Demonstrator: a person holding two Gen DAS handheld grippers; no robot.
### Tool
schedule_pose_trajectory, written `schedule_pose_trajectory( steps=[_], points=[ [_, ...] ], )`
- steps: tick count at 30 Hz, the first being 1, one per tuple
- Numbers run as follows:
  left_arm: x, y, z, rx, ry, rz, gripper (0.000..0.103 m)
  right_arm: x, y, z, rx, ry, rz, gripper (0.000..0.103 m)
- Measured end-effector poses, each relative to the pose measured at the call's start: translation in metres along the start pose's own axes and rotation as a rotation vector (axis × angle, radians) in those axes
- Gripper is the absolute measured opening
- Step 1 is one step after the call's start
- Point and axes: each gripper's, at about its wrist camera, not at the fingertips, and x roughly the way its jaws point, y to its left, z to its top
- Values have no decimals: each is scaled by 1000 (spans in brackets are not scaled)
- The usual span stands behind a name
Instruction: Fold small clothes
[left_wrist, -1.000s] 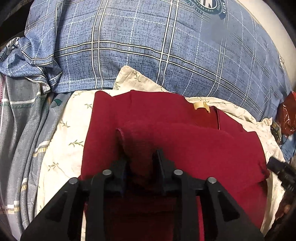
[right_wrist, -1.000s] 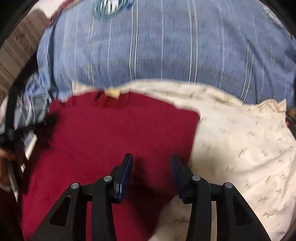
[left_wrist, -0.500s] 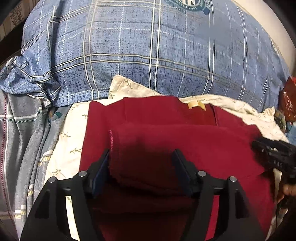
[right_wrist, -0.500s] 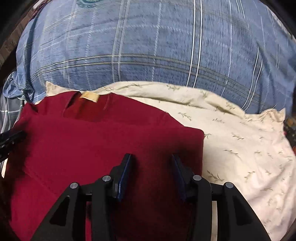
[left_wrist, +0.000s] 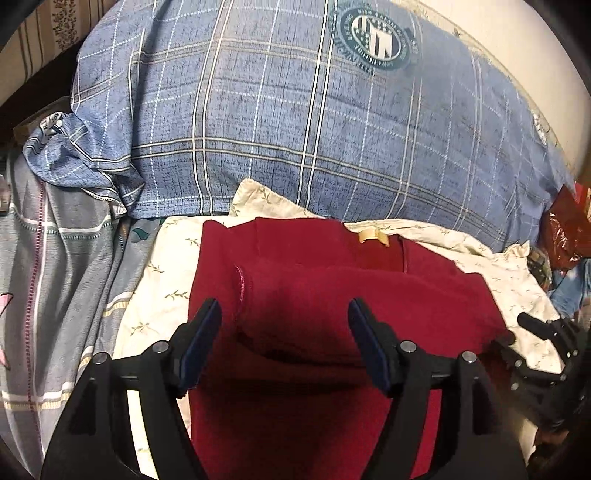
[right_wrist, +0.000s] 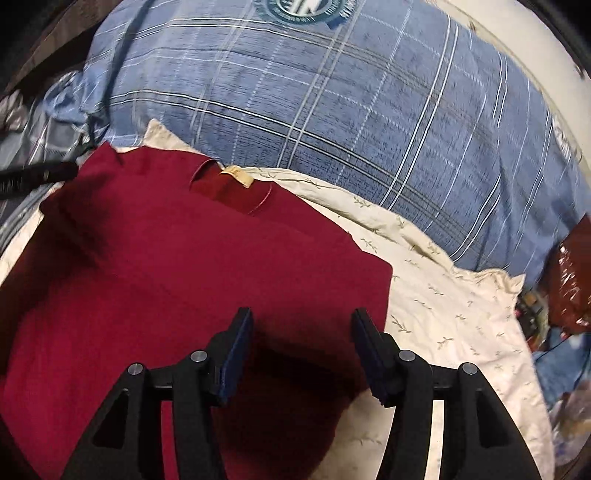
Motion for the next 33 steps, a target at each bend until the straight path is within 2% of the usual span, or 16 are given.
schedule_pose_trajectory(
  steps=[5, 33],
  points=[
    [-18, 1, -9, 3, -11, -2, 73, -8, 7, -7, -14, 0, 2, 61],
    [-55, 25, -59, -3, 42, 31, 74, -29, 31, -39, -34, 33, 18, 62]
  ],
)
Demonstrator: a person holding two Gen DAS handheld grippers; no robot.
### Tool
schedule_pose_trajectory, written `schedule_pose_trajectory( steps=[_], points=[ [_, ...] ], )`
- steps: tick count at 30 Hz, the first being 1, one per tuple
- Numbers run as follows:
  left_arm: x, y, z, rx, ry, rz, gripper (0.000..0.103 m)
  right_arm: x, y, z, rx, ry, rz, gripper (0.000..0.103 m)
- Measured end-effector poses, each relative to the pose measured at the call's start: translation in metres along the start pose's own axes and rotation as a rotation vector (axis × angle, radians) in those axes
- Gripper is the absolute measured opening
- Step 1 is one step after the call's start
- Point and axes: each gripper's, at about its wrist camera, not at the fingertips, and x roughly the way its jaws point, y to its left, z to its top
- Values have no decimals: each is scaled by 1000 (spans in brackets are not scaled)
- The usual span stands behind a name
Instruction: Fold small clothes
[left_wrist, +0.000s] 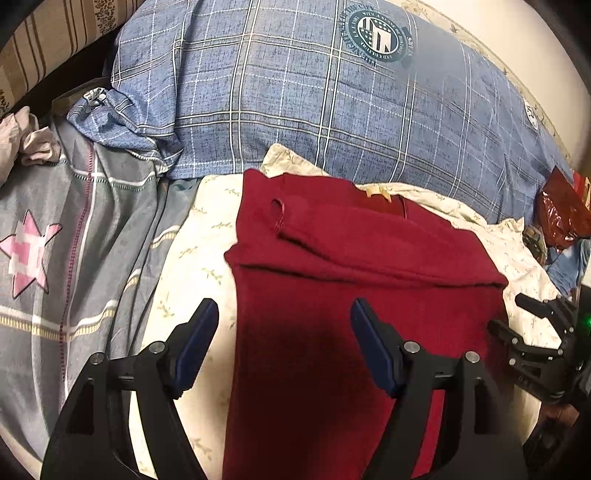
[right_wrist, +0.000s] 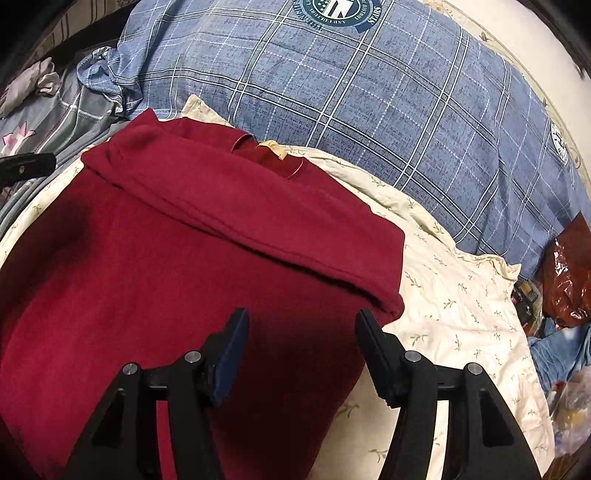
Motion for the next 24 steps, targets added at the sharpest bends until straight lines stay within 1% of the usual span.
schedule_pose_trajectory(
  steps=[6, 13, 16, 17, 20, 24],
  points=[
    [-7, 8, -19, 2, 42, 1, 78, -6, 3, -11, 8, 8, 11, 65],
    [-9, 13, -45, -11, 102, 3, 79, -5, 3, -32, 23, 45, 27, 65],
    [-7, 14, -54, -16, 128, 2, 79, -1, 2, -42, 27, 69, 20, 65],
    [-7, 13, -58, -14, 137, 3, 79, 0, 0, -47, 32, 79, 16, 65],
    [-7, 12, -67, -6, 162, 6, 79, 0, -9, -55, 67, 78, 21, 70],
    [-14, 14, -78, -4, 179, -4, 79, -7, -20, -65, 100, 81, 21, 70]
  ],
)
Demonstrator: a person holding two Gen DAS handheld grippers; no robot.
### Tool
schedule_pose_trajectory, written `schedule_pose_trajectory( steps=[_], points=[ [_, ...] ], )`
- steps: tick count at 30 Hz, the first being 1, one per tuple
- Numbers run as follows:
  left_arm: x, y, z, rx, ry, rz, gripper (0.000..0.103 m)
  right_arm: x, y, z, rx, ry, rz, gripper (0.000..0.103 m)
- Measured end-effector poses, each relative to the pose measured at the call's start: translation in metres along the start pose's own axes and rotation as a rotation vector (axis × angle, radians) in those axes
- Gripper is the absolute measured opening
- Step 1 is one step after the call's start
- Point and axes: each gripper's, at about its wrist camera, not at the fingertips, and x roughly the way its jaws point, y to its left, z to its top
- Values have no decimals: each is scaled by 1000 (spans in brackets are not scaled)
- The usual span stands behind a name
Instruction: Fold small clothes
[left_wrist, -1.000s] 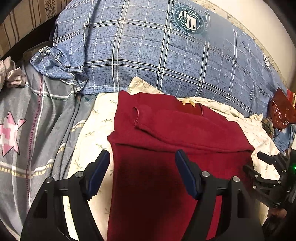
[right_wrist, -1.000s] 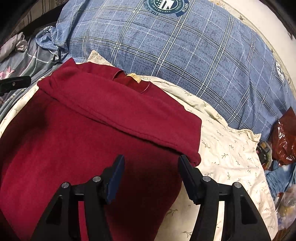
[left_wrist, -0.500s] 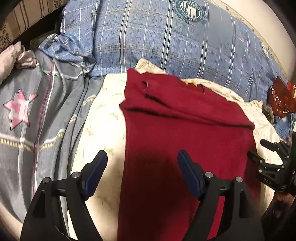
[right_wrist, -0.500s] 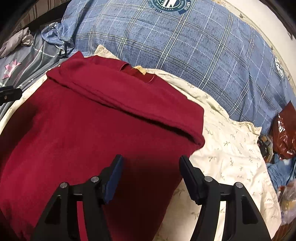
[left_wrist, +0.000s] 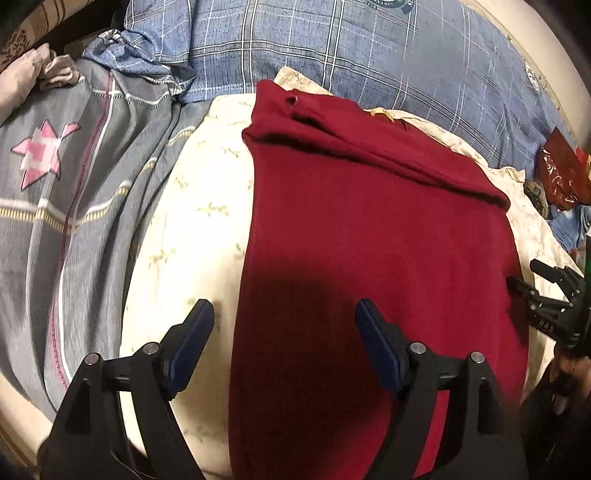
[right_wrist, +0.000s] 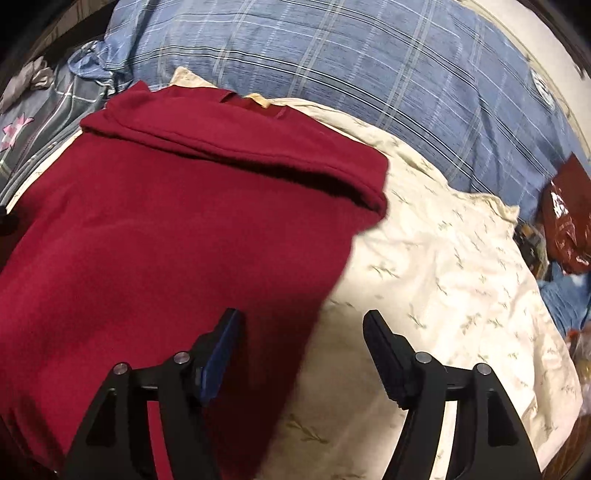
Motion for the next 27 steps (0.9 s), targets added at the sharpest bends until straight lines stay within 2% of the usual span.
schedule_pose_trajectory(
  steps=[2, 4, 6, 8, 11, 14, 17, 19, 20, 21, 23, 27],
  points=[
    [-6, 6, -7, -10, 13, -21, 79, -14, -7, -7, 32, -23, 77, 70],
    [-12, 14, -16, -27, 32, -36, 79, -26, -14, -17, 64, -23, 197, 70],
    [-17, 19, -23, -29, 40, -40, 79, -36, -19, -31, 97, -4, 348, 70],
    [-22, 24, -32, -23, 47, -30, 79, -41, -21, -48, 121, 32, 458, 70],
    [-27, 33, -42, -38, 61, -33, 79, -45, -17, -74, 121, 91, 549, 69],
    [-27, 37, -49, -48, 76, -33, 79, -42, -15, -93, 136, 132, 623, 62],
    [-26, 38, -52, -42, 78, -10, 79, -29, -7, -103, 172, 162, 634, 55],
    [-27, 36, -52, -42, 75, -7, 79, -30, -8, -103, 203, 118, 618, 44],
    [-28, 36, -52, -43, 74, -11, 79, -29, -9, -101, 198, 115, 610, 18],
    [-28, 36, -53, -45, 74, -16, 79, -29, -10, -99, 183, 111, 593, 7],
    [-31, 35, -55, -43, 81, -25, 79, -36, -13, -98, 153, 96, 579, 6],
    [-40, 34, -61, -24, 86, -31, 79, -52, -29, -98, 129, 68, 490, 6]
  ],
)
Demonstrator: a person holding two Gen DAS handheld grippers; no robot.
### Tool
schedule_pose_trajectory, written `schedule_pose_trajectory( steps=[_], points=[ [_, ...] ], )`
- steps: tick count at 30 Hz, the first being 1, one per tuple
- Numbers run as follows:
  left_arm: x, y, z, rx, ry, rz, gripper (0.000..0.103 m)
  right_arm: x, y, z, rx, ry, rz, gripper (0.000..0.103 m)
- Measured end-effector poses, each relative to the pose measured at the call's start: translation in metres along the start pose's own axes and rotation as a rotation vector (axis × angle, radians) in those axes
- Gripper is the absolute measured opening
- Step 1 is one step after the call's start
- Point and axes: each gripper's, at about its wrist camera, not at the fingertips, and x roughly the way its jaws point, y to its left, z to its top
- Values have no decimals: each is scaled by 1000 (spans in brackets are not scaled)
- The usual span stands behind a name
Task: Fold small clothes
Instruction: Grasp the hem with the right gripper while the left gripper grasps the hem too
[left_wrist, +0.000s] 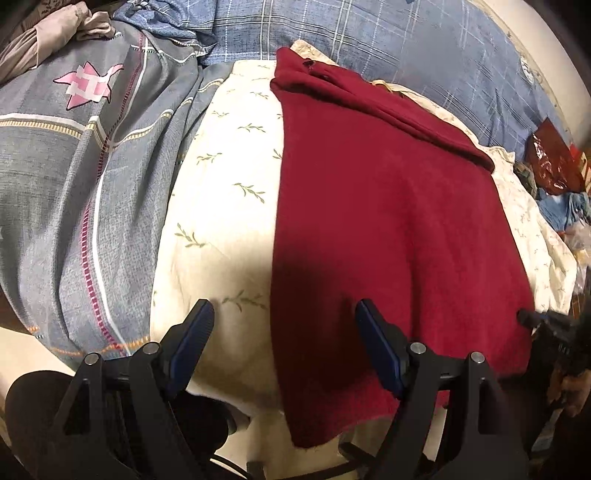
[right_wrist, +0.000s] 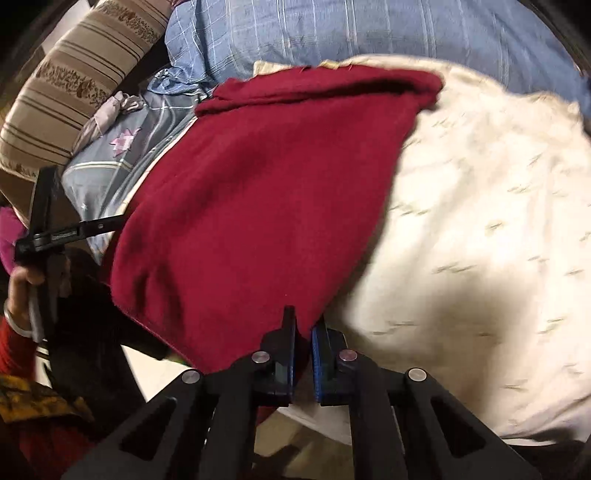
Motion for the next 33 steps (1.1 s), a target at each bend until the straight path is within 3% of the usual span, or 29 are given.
schedule_pose_trajectory(
  steps=[3, 9, 15, 17, 18, 19, 21, 23, 26, 29, 33],
  points=[
    [3, -4, -6, 1, 27, -2, 79, 3, -16, -5, 66, 28, 32, 8],
    [10, -13, -18, 52, 71, 19, 79, 10, -27, -15, 156, 77, 131, 46],
    [12, -16, -19, 42, 81, 1, 79, 17, -24, -24, 183, 116, 195, 53],
    [13, -18, -20, 47, 77, 7, 78, 18, -21, -24, 164, 117, 195, 48],
    [12, -20, -21, 52, 71, 5, 68, 17, -19, -24, 147, 119, 204, 26],
    [11, -22, -20, 62, 69, 1, 41, 17, -19, -24, 138, 123, 234, 7],
    [12, -26, -17, 83, 84, -4, 6, 18, -17, -24, 130, 123, 241, 6],
    [11, -27, -14, 76, 92, -42, 6, 13, -16, -20, 120, 106, 251, 6],
    [-6, -23, 3, 38, 49, -124, 6, -11, -19, -3, 158, 12, 345, 6],
    [-31, -20, 32, -2, -63, -177, 5, -33, -27, 19, 181, -99, 396, 6],
    [-45, -19, 71, -26, -171, -211, 5, -45, -32, 60, 174, -228, 360, 6]
  ],
)
